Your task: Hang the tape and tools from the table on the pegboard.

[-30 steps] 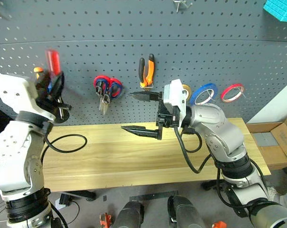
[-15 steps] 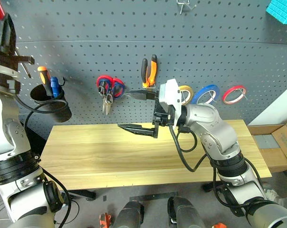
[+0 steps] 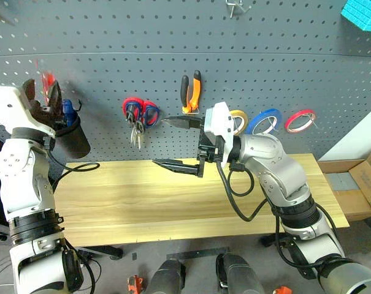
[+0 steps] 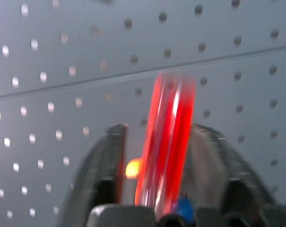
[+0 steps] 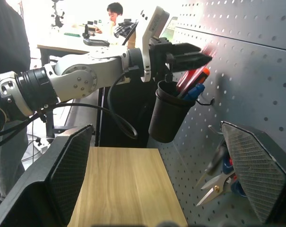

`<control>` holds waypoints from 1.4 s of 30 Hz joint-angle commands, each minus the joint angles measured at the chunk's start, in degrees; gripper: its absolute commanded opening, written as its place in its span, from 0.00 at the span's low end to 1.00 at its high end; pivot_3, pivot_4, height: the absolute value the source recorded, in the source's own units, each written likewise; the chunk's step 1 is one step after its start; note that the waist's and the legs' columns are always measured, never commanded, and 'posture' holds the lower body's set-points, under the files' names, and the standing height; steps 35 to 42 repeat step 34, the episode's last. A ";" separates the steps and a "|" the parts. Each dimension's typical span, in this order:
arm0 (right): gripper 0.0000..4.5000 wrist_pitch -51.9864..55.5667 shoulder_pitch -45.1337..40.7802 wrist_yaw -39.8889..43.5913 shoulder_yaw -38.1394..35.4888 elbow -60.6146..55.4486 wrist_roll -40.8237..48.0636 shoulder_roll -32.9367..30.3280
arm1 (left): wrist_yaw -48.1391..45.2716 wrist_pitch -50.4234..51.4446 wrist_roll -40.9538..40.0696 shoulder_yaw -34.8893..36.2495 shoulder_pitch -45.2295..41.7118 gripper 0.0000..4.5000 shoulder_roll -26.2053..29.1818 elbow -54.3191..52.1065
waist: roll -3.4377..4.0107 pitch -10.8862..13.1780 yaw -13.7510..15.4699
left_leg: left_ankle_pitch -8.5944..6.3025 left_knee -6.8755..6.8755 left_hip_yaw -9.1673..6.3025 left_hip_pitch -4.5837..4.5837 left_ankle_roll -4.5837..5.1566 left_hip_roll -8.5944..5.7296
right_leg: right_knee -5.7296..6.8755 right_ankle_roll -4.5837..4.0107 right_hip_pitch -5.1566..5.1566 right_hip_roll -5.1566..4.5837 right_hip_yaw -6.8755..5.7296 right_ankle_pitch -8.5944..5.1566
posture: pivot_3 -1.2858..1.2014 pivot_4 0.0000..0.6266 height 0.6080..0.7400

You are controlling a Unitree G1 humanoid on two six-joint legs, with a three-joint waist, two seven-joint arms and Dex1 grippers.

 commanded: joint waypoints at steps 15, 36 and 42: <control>1.00 3.35 13.10 3.30 -3.53 -4.10 3.94 -9.53 | -13.21 26.85 -32.17 0.89 36.47 1.00 1.59 -38.16 | -0.08 -0.15 0.03 | -0.04 -0.04 0.05 0.25 0.03 0.06 | -0.01 -0.05 0.24 0.03 0.08 -0.03 | 0.54 0.24 1.00; 1.00 -7.33 28.58 -9.67 -19.86 25.13 -3.47 -14.93 | -9.51 9.23 -4.93 -10.26 35.23 1.00 -7.44 -10.77 | 0.57 -0.88 1.29 | -0.21 -0.11 0.19 1.14 0.28 0.07 | -0.15 -0.15 1.25 0.00 0.07 -0.13 | 0.51 0.19 1.00; 1.00 -7.33 28.58 -9.67 -19.86 25.13 -3.47 -14.93 | -9.51 9.23 -4.93 -10.26 35.23 1.00 -7.44 -10.77 | 0.57 -0.88 1.29 | -0.21 -0.11 0.19 1.14 0.28 0.07 | -0.15 -0.15 1.25 0.00 0.07 -0.13 | 0.51 0.19 1.00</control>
